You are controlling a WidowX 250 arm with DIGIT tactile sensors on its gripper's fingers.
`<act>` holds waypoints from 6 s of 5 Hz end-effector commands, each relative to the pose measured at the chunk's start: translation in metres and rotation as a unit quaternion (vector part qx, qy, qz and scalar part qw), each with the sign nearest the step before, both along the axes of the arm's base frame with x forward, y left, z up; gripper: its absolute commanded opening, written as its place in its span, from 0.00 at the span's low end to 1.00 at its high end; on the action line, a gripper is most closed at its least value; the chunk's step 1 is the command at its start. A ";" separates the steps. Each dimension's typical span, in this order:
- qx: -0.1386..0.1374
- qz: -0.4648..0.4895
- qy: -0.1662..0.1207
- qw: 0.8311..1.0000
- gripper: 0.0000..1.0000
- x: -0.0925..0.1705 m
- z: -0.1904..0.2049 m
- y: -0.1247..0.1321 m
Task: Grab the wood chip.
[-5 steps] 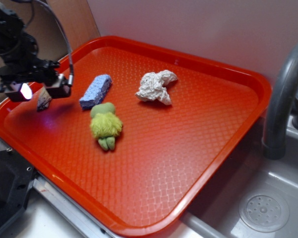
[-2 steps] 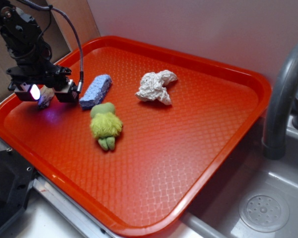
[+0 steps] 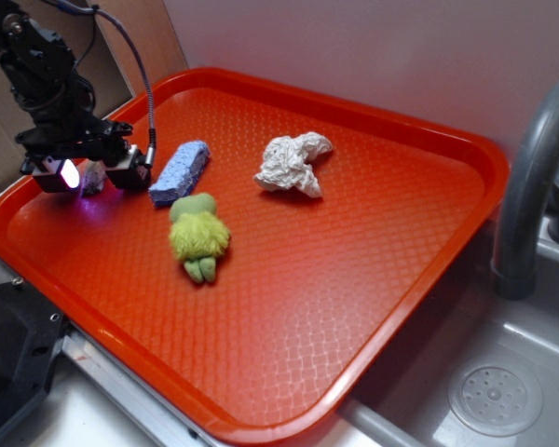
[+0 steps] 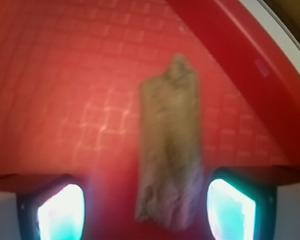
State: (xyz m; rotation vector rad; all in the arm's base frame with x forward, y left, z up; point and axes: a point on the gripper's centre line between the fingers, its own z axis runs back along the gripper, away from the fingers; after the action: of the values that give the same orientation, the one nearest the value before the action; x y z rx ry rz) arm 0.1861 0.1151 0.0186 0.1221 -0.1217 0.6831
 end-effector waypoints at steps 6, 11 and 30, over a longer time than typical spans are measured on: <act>-0.011 -0.039 -0.011 0.999 1.00 0.003 0.003 -0.001; -0.008 -0.017 0.010 1.000 0.00 0.011 -0.006 0.001; -0.033 -0.525 -0.045 0.849 1.00 -0.001 0.008 -0.115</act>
State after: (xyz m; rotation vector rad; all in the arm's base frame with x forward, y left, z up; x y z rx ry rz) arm 0.1754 -0.0194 0.0207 -0.0592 -0.1993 -0.4047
